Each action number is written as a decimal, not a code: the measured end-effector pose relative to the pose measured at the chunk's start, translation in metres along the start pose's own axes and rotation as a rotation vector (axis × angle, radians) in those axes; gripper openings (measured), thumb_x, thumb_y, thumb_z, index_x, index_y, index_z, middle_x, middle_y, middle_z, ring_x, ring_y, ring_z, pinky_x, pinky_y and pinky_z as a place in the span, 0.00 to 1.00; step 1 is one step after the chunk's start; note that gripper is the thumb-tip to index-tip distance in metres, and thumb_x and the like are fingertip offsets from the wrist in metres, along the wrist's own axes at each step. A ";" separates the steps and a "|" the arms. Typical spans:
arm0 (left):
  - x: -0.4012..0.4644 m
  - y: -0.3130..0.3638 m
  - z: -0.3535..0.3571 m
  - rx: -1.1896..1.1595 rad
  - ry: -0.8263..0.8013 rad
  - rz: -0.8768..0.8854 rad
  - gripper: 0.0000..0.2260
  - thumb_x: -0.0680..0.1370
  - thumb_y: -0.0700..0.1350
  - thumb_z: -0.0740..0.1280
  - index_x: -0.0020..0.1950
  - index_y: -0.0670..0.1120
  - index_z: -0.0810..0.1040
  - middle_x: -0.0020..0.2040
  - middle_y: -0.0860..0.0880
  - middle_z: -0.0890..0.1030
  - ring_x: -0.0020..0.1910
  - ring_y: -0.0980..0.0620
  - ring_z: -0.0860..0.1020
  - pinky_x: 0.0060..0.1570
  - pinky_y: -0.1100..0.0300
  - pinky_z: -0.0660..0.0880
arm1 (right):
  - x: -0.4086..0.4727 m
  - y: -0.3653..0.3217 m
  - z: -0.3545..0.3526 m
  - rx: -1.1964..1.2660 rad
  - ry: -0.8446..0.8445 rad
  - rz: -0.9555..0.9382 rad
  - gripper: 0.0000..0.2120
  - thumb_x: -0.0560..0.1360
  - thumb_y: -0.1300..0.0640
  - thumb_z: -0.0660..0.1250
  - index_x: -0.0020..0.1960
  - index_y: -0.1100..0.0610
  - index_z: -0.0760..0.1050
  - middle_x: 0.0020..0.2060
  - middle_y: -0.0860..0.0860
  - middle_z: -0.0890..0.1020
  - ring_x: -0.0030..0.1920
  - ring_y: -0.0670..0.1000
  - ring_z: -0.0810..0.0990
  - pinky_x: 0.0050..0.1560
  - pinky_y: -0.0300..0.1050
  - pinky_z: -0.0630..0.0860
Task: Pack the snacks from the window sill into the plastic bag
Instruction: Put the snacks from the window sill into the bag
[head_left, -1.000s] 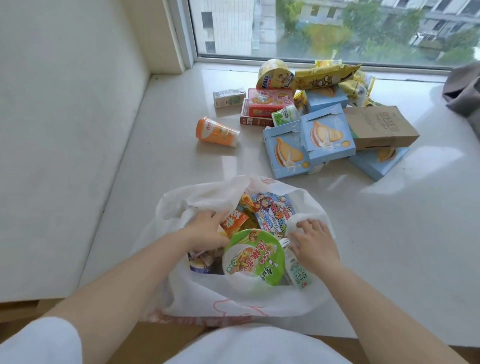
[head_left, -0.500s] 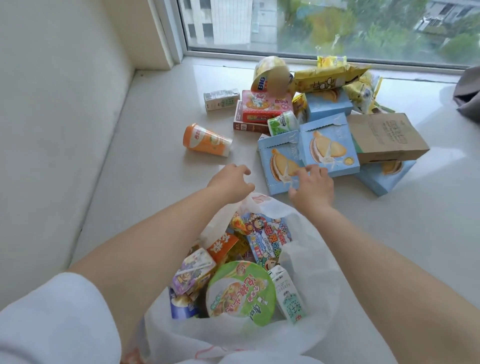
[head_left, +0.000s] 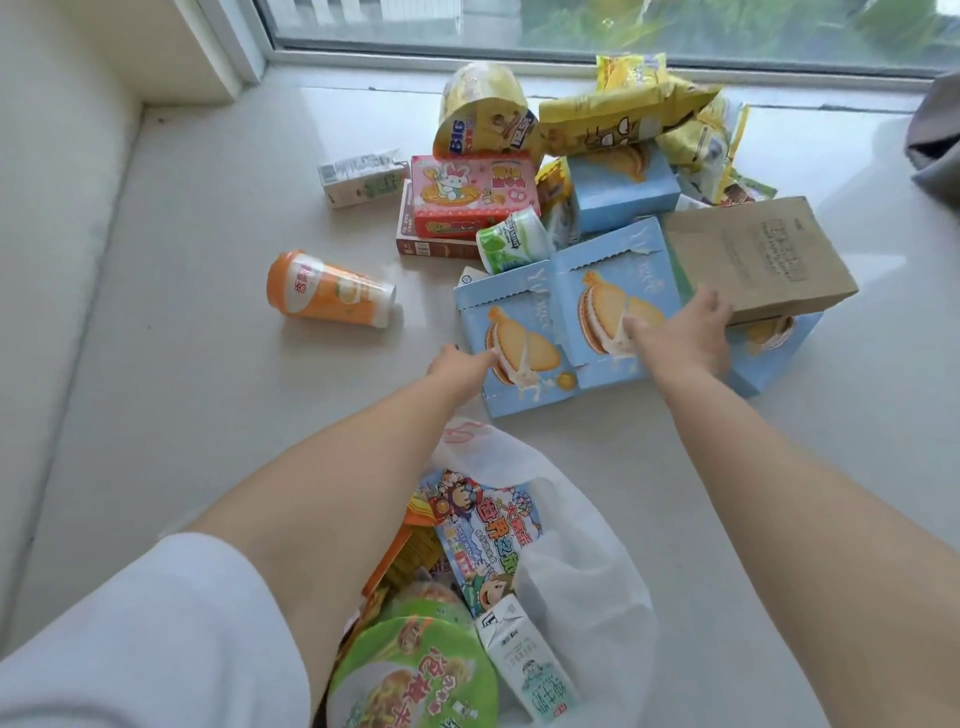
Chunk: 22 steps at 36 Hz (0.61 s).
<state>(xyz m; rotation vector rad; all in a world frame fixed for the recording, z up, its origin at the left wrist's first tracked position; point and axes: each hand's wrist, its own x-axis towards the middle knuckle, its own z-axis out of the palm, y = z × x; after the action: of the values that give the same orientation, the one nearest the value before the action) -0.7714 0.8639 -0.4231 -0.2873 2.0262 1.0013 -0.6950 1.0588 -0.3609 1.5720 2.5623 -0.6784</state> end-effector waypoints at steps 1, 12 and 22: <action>0.001 -0.001 0.004 -0.072 -0.033 -0.027 0.26 0.77 0.56 0.64 0.68 0.41 0.67 0.62 0.42 0.74 0.60 0.42 0.74 0.59 0.51 0.73 | 0.002 0.002 0.000 0.025 -0.025 0.010 0.37 0.71 0.44 0.69 0.73 0.58 0.59 0.69 0.56 0.62 0.64 0.60 0.72 0.59 0.53 0.70; -0.016 -0.003 0.013 -0.197 0.071 0.091 0.25 0.76 0.58 0.64 0.66 0.43 0.68 0.60 0.45 0.77 0.57 0.43 0.76 0.58 0.47 0.75 | -0.028 0.014 0.003 0.315 -0.041 -0.042 0.24 0.71 0.44 0.69 0.58 0.60 0.71 0.53 0.54 0.77 0.54 0.55 0.76 0.50 0.46 0.69; -0.110 -0.026 -0.036 -0.144 0.228 0.380 0.16 0.77 0.52 0.66 0.59 0.46 0.67 0.54 0.49 0.76 0.51 0.50 0.76 0.48 0.57 0.74 | -0.119 0.023 -0.013 0.674 -0.025 -0.192 0.15 0.72 0.51 0.71 0.50 0.56 0.68 0.40 0.46 0.74 0.37 0.44 0.74 0.33 0.30 0.68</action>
<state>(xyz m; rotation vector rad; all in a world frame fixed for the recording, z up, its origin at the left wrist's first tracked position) -0.7103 0.8038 -0.3415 -0.0944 2.2707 1.4064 -0.6154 0.9735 -0.3239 1.4217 2.6323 -1.7065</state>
